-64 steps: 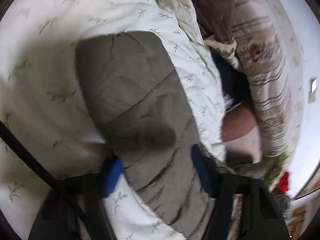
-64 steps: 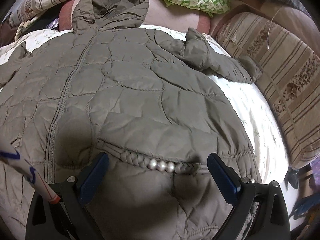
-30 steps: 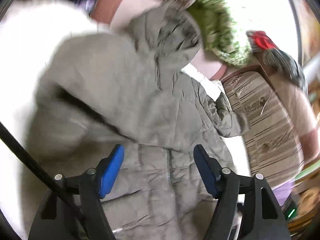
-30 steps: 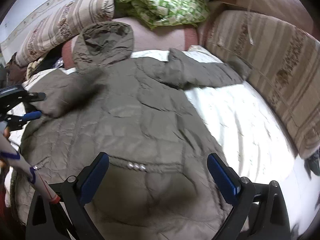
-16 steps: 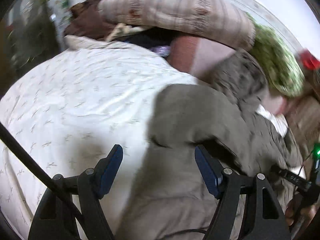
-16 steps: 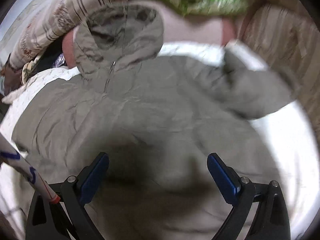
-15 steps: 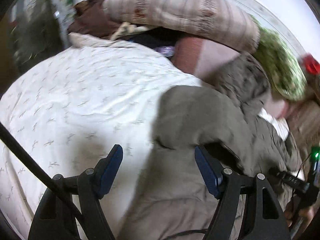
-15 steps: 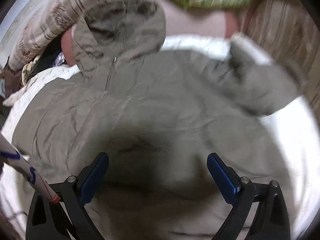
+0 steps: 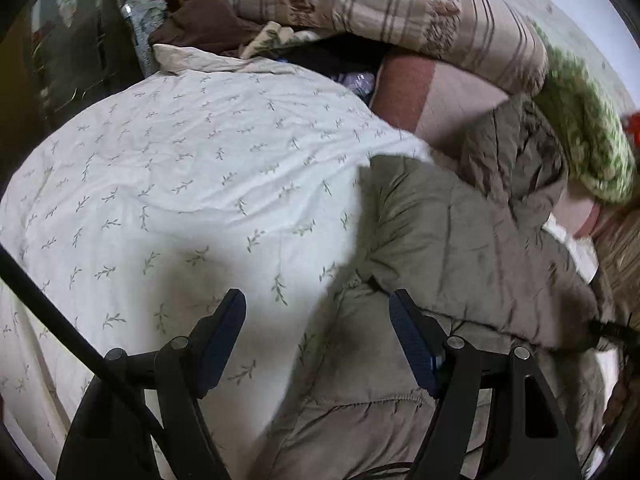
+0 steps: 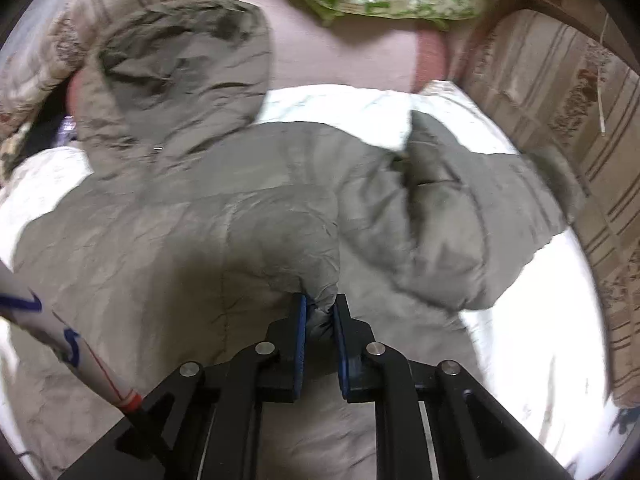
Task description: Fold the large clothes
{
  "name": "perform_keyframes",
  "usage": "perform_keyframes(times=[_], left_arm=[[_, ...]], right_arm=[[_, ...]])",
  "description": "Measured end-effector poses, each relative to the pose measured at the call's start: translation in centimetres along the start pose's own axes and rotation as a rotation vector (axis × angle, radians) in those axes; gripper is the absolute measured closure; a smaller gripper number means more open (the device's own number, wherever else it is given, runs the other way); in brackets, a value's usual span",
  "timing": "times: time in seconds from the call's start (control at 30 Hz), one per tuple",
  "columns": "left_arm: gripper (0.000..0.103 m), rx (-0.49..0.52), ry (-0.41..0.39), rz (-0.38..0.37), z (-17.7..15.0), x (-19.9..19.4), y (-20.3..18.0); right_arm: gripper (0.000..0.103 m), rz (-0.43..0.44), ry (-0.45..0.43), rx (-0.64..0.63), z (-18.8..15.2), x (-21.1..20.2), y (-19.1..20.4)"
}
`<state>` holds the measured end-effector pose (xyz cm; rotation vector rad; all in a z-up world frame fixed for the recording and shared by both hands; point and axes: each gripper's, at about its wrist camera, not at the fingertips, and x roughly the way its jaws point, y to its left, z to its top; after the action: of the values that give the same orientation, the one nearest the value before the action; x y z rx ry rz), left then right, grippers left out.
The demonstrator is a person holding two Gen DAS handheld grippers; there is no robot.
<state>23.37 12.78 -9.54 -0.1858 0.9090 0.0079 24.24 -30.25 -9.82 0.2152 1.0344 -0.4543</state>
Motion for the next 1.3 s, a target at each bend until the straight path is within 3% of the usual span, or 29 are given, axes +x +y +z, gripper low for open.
perform_keyframes(times=[0.17, 0.37, 0.43, 0.5, 0.57, 0.6, 0.73, 0.87, 1.0, 1.17, 1.3], left_arm=[[0.03, 0.067, 0.075, 0.046, -1.0, 2.1, -1.6], [0.03, 0.094, 0.165, 0.074, -1.9, 4.5, -2.6], [0.03, 0.088, 0.167, 0.067, -2.0, 4.4, -2.8], [0.03, 0.091, 0.138, 0.063, -2.2, 3.4, -3.1], [0.03, 0.098, 0.092, 0.049, -2.4, 1.8, -3.7], [0.03, 0.104, 0.077, 0.041, -2.5, 1.2, -4.0], [0.03, 0.137, 0.042, -0.02, -4.1, -0.9, -6.1], [0.03, 0.174, 0.054, -0.055, -6.1, -1.2, -8.4], [0.03, 0.222, 0.062, -0.065, -7.6, -0.8, -10.1], [0.03, 0.27, 0.084, 0.011, -8.8, 1.8, -11.3], [0.025, 0.283, 0.062, 0.051, -9.0, 2.7, -11.8]], right_arm=[[0.09, -0.064, 0.056, -0.002, 0.0, 4.2, 0.0], [0.087, -0.113, 0.035, -0.042, -0.2, 5.6, 1.2], [0.081, -0.13, 0.029, -0.042, -0.1, 5.5, 1.2], [0.056, -0.15, 0.011, -0.049, 0.0, 4.3, 1.1], [0.037, -0.082, -0.039, -0.028, -0.1, 1.9, 0.0], [0.034, -0.064, -0.061, -0.017, -0.4, 0.7, -0.7], [0.029, -0.031, -0.119, 0.006, -2.0, -3.4, -5.1], [0.029, -0.134, -0.113, 0.096, -3.7, -3.7, -12.8], [0.029, -0.221, -0.078, 0.293, -5.1, -2.1, -22.5], [0.029, -0.249, -0.064, 0.459, -4.3, 0.2, -30.6], [0.029, -0.261, -0.078, 0.522, -2.1, 2.3, -33.6]])
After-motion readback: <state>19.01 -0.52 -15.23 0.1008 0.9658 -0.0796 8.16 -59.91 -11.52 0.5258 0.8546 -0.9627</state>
